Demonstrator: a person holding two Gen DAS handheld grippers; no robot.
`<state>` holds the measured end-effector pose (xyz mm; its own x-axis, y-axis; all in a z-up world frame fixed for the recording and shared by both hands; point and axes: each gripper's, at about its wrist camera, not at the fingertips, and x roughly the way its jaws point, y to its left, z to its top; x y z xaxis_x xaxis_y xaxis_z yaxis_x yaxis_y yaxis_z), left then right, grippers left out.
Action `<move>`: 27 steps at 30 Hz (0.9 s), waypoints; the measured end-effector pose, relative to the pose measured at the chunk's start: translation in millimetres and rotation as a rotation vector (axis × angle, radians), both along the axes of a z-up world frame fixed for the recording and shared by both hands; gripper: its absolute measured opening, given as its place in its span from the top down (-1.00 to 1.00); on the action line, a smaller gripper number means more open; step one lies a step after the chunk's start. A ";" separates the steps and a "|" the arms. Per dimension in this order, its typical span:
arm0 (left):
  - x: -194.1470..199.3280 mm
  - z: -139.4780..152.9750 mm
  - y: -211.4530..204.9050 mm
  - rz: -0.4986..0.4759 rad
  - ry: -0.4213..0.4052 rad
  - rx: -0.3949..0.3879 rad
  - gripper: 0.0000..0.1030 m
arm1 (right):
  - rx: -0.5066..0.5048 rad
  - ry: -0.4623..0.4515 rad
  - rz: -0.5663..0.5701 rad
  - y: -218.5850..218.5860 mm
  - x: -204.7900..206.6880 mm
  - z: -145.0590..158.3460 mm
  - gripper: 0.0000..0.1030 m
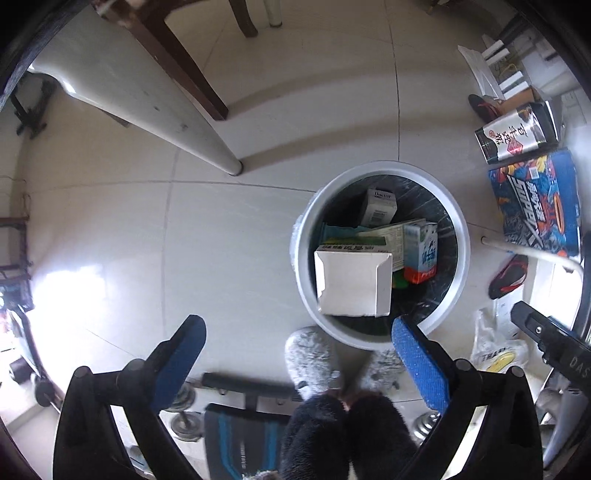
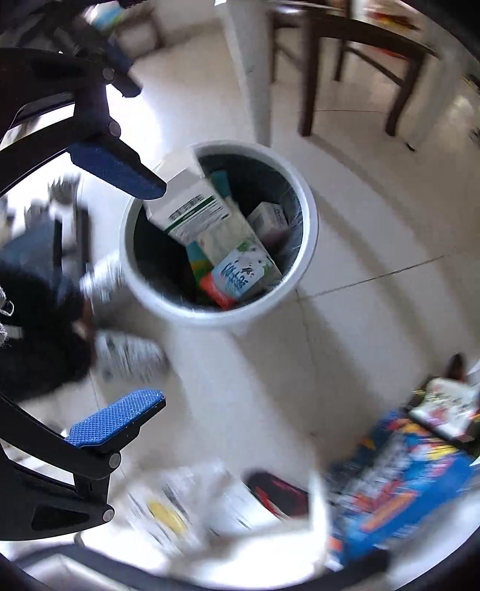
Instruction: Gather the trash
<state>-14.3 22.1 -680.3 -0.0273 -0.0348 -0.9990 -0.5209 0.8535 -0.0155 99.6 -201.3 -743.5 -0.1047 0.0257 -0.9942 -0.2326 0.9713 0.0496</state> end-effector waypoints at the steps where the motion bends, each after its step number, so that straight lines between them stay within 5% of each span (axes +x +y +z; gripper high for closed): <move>1: -3.7 7.9 -2.6 -0.006 0.000 0.008 -1.00 | -0.021 -0.025 0.036 2.2 -4.4 9.5 -1.00; 9: -28.5 73.6 -22.4 -0.020 -0.023 0.009 -1.00 | -0.063 -0.095 0.151 3.4 -32.5 87.3 -1.00; 14: -44.4 147.0 -36.9 -0.028 -0.069 -0.016 -1.00 | -0.055 -0.117 0.185 1.8 -53.4 154.7 -1.00; 27: -76.4 392.9 -54.7 -0.051 -0.241 0.018 -1.00 | 0.084 -0.198 0.229 -17.4 -98.7 445.2 -1.00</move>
